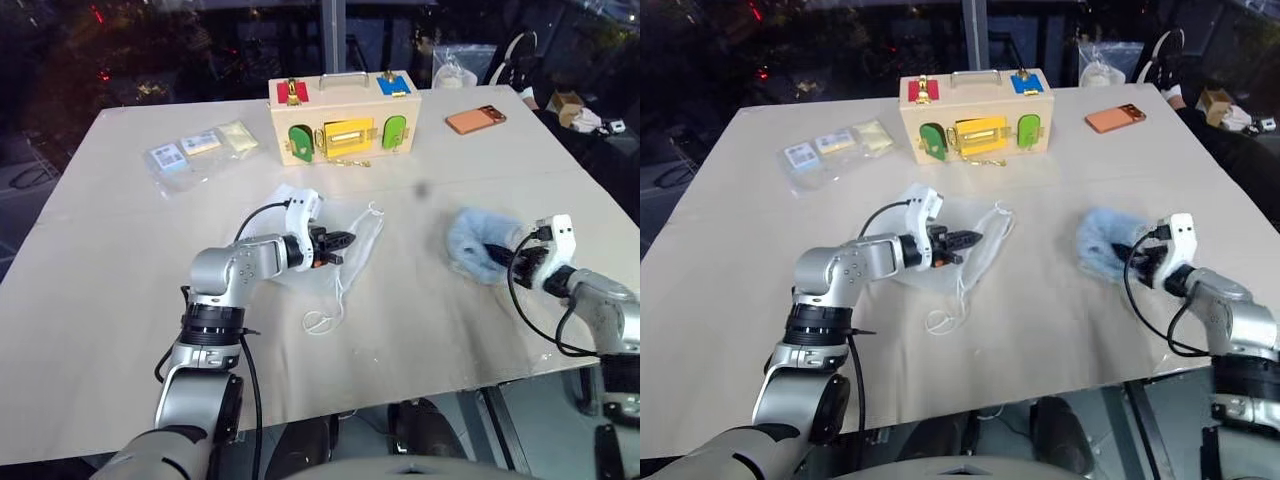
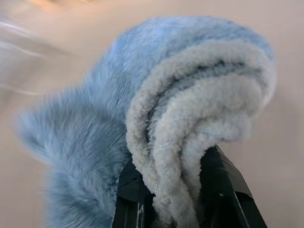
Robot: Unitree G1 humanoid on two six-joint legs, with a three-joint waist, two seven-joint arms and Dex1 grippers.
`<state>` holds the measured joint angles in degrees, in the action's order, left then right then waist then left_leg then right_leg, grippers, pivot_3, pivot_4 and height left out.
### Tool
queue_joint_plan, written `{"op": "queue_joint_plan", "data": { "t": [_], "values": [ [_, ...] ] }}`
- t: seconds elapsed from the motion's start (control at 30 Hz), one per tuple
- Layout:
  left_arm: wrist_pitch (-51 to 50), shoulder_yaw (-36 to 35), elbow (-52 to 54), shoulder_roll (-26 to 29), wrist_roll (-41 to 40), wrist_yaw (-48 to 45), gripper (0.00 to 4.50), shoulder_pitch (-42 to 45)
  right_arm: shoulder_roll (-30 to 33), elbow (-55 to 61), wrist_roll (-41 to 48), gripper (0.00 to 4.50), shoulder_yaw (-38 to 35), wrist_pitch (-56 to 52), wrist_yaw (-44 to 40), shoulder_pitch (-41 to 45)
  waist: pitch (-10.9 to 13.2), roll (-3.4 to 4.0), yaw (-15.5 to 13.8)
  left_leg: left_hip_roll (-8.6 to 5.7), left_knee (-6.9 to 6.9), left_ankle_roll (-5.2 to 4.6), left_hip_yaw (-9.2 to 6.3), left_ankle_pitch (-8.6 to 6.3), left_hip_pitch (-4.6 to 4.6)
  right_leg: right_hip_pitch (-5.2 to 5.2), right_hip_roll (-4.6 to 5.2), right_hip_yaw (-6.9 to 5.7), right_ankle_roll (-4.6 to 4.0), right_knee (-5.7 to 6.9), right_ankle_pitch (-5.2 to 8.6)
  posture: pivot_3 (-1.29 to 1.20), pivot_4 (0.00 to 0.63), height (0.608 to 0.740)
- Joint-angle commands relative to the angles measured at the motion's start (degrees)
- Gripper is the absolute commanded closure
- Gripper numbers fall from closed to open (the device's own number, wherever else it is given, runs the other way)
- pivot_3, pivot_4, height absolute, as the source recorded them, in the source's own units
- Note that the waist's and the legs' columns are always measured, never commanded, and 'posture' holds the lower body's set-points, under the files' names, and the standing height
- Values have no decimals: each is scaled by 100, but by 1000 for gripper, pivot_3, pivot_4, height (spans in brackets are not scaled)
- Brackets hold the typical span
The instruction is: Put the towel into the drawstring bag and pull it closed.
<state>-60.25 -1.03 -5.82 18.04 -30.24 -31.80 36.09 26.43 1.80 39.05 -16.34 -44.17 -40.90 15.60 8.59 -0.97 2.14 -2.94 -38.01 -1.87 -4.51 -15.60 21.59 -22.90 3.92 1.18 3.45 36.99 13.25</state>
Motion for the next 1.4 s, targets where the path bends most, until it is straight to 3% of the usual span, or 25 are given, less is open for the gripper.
{"op": "queue_joint_plan", "data": {
  "t": [0.03, 0.17, 0.27, 0.43, 0.63, 0.77, 0.87, 0.97, 1.17, 1.3, 1.4],
  "values": [
    [140, 202, -42, 27, 103, -158, 4500, 164, -542, 1456, 1248, 4451, 86, -400, 126, 84, -5, 6, -23, -2, -3, 9, -2, 6, 31, -34, 1, 5, 0, 12, 0, 0, 150, 740],
    [-8, 203, -24, -110, -41, -230, 4500, 223, -1367, 1316, 860, 4451, 895, -41, 411, 184, -5, 6, -59, -9, 0, 16, -18, 9, 86, -84, 2, -2, 0, -1, 0, 0, 150, 740],
    [-188, 41, 66, -211, -228, -265, 4500, 266, -1688, 392, 77, 4451, 1478, 426, 567, 346, -5, 7, -136, -24, -4, 15, -16, 9, 98, -92, 10, -8, 0, -7, 0, 0, 150, 740],
    [-321, -64, 233, -184, -372, -284, 4500, 268, -1566, -753, -1365, 4451, 2441, 1158, 693, 640, -1, 12, -133, -43, -13, 13, -18, 10, 97, -89, 2, -22, 3, -1, -2, 0, 150, 740],
    [-614, -844, 413, -453, -809, 63, 4500, 477, -926, -982, -2960, 4452, 3779, 2032, 378, 846, -1, 12, -126, -42, -12, 14, -27, 10, 97, -91, -3, -26, 4, 0, -1, 0, 150, 740],
    [-735, -1352, 528, -531, -1106, 216, 4500, 624, -706, -1173, -3553, 4454, 4140, 2367, 253, 1001, -4, 8, -131, -42, -17, 15, -31, 10, 92, -84, -3, -30, 4, 0, -2, 0, 150, 740],
    [-831, -1765, 599, -608, -1464, 356, 4500, 787, -685, -1287, -3690, 4455, 4115, 2592, 148, 1071, -11, 0, -134, -41, -23, 16, -34, 10, 87, -78, 0, -33, 4, 2, -2, 0, 150, 740],
    [-1197, -1703, 868, -421, -1783, 214, 4500, 790, -698, -1349, -3712, 4457, 3940, 2258, 213, 1220, -13, 4, -126, -41, -17, 16, -28, 10, 56, -52, 0, -26, 4, 2, -2, 0, 150, 740],
    [-1763, -735, 1431, 267, -1803, -155, 4500, 426, -1560, -1451, -2484, 4458, 2560, 623, 703, 1706, -13, 5, -114, -35, -9, 17, -27, 10, 35, -43, -12, -14, 3, 11, -2, 0, 150, 740],
    [-1724, -288, 1744, 1037, -1654, -479, 4500, 160, -1962, -1326, -1459, 4460, 1460, -188, 841, 1936, -6, 13, -111, -34, -4, 18, -28, 11, 39, -49, -6, -10, 1, 16, -2, 0, 150, 740],
    [-1546, -63, 1672, 1113, -1573, -542, 4500, 225, -2017, -1042, -1152, 4460, 1405, -475, 683, 1970, -5, 16, -131, -35, 10, 19, -27, 12, 54, -71, 3, -10, 1, 12, -1, 0, 150, 740]
  ]
}}
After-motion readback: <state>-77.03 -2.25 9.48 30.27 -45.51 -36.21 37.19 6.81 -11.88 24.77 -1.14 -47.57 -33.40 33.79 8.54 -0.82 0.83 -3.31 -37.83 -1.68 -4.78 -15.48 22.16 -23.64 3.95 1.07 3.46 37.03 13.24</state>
